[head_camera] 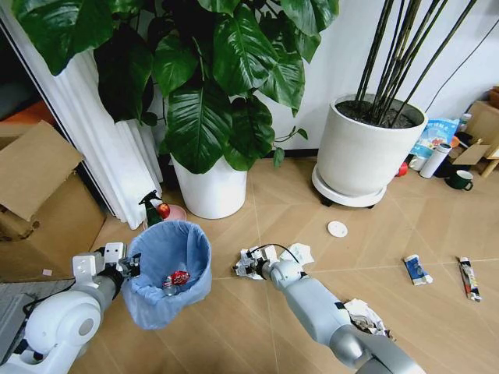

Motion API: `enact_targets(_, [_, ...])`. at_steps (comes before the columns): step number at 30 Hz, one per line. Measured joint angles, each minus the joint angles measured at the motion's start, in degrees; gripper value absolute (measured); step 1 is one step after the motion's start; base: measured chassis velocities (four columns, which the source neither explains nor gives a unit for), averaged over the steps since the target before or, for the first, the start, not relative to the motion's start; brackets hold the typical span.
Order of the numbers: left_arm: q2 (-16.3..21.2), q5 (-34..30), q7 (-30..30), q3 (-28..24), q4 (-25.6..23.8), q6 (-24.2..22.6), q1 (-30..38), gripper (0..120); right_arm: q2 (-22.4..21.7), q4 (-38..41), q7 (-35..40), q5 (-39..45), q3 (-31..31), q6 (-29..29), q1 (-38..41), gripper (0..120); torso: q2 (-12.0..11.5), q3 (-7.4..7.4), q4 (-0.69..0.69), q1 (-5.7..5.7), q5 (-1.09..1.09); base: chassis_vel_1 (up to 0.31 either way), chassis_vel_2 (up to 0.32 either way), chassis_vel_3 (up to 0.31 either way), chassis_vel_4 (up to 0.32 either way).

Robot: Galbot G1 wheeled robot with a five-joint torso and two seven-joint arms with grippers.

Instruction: Pick up the trash bin and place the garbage on the floor into it.

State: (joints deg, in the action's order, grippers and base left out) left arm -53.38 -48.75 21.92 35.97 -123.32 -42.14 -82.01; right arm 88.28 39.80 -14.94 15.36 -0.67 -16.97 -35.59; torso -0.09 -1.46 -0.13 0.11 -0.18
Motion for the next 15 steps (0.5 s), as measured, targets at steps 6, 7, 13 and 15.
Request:
enact_targets(6, [0.01,0.02,0.02,0.05,-0.32,0.0,-0.43,0,1.07,-1.69,-0.18,-1.27,0.93,0.97,0.53,70,0.0,0.0,0.0,0.0,0.0,0.0,0.0,0.0,0.0])
enact_targets(7, [0.03,0.03,0.02,0.15,-0.38,0.0,-0.51,0,1.18,-1.76,-0.26,-1.36,1.01,1.05,0.57,67,0.0,0.0,0.0,0.0,0.0,0.0,0.0,0.0,0.0])
enact_targets(13, [0.08,0.04,0.03,0.44,-0.71,0.0,-0.78,0,1.36,-1.78,-0.37,-1.79,1.06,1.33,0.54,46,0.0,0.0,0.0,0.0,0.0,0.0,0.0,0.0,0.0])
enact_targets(15, [-0.06,0.07,0.06,0.45,-0.73,0.0,-0.88,0,1.35,-1.74,-0.37,-2.19,1.06,1.59,0.34,35,0.0,0.0,0.0,0.0,0.0,0.0,0.0,0.0,0.0])
